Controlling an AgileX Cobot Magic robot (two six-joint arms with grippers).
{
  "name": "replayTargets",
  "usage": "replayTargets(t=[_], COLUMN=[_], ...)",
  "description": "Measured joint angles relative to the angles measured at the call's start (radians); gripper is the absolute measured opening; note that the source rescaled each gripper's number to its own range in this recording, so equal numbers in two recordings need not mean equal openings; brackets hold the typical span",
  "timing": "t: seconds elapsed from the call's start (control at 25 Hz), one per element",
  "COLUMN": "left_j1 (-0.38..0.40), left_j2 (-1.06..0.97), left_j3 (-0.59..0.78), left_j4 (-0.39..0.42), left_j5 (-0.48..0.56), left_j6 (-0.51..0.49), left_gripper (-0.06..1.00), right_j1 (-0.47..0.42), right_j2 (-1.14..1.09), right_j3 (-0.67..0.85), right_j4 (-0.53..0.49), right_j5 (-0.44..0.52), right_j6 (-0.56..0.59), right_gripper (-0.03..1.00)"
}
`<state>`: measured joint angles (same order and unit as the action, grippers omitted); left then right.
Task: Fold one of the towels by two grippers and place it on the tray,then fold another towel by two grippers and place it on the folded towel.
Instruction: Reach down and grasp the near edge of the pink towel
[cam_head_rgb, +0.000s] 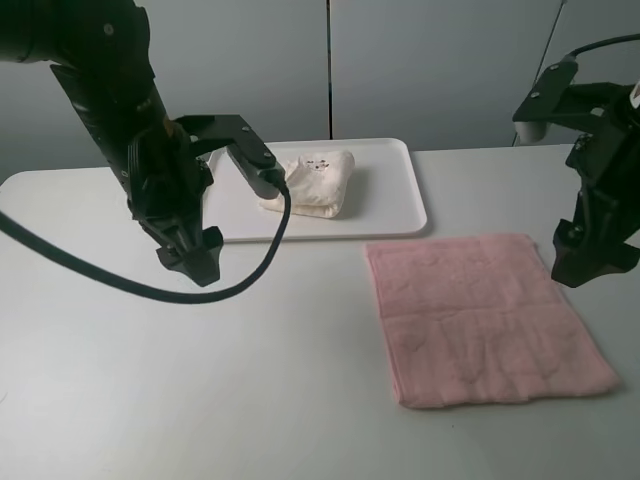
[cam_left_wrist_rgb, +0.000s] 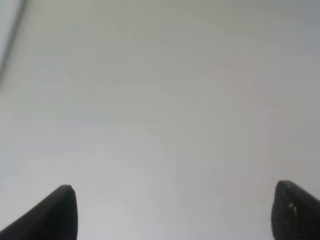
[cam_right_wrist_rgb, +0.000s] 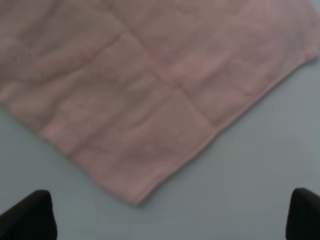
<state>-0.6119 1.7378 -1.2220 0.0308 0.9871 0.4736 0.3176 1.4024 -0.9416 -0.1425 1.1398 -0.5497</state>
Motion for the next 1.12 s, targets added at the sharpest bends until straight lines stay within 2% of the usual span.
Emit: replayTargets(t=[0.2,0.36,0.56,0.8,1.0,1.12], left_j1=[-0.08,-0.142,-0.226,-0.334,-0.395,-0.427], left_j2=[0.0,0.03,0.132,0.216,0.255,0.287], left_j3=[0.0,0.0,0.0,0.0,-0.05,-0.098], left_j4=[0.002,0.046,0.065,0.076,0.095,0.097], left_j5=[-0.101,-0.117,-0.141,-0.201,-0.208,-0.2], left_j6=[0.113,0.127,0.127,0.063,-0.025,-0.045], left_gripper=[0.99,0.99,0.99,0.99,0.99,0.99], right_j1=[0.0,0.0,0.0,0.0,0.0,0.0], right_j2=[-0.002,-0.002,-0.002,-0.002,-0.004,-0.004], right_j3=[0.065,0.122,0.166,0.186,0.249,0.295], right_j4=[0.0,0.03,0.082,0.047,0.032,0.019], right_j5=[0.017,-0.015,-0.061,-0.077,-0.137,-0.157], right_j6=[-0.186,-0.329,-0.454,-0.532,-0.583,-0.601], right_gripper=[1.0,1.0,1.0,1.0,1.0,1.0])
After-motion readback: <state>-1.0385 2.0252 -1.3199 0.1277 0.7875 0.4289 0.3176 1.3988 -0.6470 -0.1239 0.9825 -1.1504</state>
